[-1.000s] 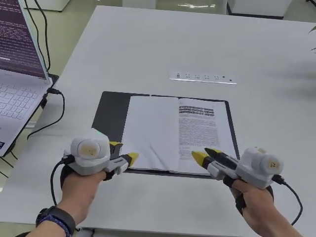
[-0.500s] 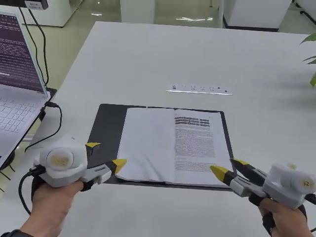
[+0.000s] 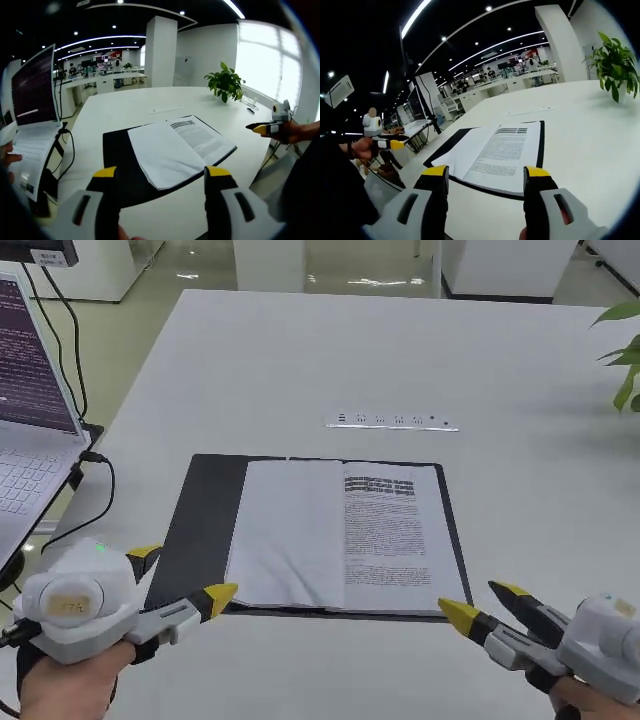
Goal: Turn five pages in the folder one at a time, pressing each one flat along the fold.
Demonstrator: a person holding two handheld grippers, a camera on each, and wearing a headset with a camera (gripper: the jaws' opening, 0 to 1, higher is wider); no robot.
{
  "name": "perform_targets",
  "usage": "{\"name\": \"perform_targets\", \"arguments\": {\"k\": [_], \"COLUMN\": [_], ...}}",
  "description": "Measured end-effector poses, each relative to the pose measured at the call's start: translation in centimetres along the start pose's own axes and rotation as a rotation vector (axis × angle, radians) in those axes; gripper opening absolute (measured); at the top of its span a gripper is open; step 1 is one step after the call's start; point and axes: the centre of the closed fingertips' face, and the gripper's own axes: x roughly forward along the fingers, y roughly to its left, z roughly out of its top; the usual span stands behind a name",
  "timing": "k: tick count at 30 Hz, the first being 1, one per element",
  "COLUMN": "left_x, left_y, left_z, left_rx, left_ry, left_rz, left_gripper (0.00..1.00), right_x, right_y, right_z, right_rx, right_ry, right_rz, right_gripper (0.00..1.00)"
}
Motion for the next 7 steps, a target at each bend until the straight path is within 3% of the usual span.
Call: {"name": "perform_targets", "arguments": {"k": [7], "left_x": [-0.34], "left_y": [-0.15], "left_z": [-0.2], "left_rx": [-0.026], "left_ry": [-0.008], "left_rz": [0.018], "left_gripper": [0.7], "right_x": [-1.09], "right_y": [-0.09], "right_z": [-0.51], "right_rx": [0.017], "right_ry": [0.003], "right_rz": [-0.009], "right_gripper": [0.6]}}
